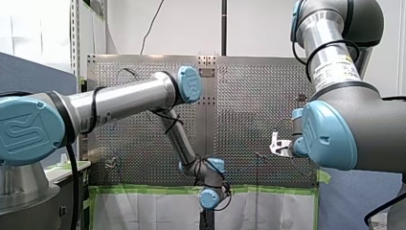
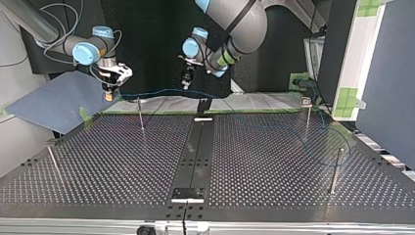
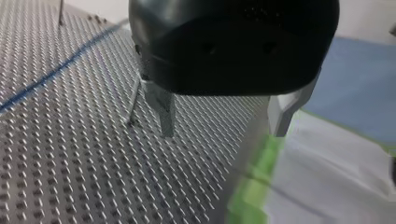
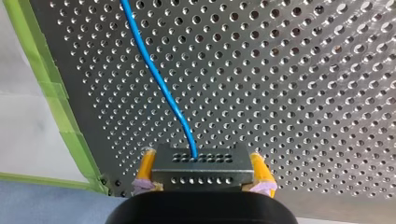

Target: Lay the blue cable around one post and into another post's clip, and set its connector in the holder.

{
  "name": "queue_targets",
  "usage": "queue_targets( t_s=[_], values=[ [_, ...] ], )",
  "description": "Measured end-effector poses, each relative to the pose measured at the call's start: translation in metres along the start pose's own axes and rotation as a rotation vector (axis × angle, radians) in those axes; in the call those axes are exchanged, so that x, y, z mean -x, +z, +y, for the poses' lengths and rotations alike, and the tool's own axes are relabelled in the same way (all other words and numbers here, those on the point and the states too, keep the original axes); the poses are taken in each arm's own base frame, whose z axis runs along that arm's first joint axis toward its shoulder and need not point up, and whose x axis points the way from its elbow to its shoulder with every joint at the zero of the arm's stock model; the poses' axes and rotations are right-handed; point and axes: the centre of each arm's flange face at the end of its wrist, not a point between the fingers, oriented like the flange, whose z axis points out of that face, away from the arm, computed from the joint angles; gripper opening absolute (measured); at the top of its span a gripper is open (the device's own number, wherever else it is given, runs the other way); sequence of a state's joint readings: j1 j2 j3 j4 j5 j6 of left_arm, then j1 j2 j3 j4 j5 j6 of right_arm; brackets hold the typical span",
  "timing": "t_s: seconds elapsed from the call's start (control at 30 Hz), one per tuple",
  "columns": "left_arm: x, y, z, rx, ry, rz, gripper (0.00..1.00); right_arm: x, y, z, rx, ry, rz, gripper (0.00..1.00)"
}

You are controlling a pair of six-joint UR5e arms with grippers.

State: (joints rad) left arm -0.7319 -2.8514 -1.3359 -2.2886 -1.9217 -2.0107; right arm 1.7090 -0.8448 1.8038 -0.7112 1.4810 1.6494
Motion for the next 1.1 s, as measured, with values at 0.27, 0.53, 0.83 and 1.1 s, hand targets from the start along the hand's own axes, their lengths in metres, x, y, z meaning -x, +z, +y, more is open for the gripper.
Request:
queue_targets(
  t_s=[0.27, 0.53, 0.83, 1.1],
  values=[
    [-0.061, -0.044, 0.032, 0.015, 0.102, 0.065, 1.00, -0.001, 0.001, 0.000, 0.000, 0.002, 0.006, 0.00],
    [-0.098, -0.086, 0.039, -0.007, 0.187, 0.104, 1.00, 0.000, 0.000, 0.000, 0.000, 0.000, 0.004, 0.00],
    [-0.074, -0.102, 0.020, -0.015, 0.242, 0.037, 1.00, 0.000, 0.001, -0.001, -0.001, -0.001, 0.005, 0.00],
    [-0.039, -0.105, -0.005, -0.048, 0.237, -0.051, 1.00, 0.001, 0.000, -0.003, -0.006, -0.005, 0.004, 0.00]
  ],
)
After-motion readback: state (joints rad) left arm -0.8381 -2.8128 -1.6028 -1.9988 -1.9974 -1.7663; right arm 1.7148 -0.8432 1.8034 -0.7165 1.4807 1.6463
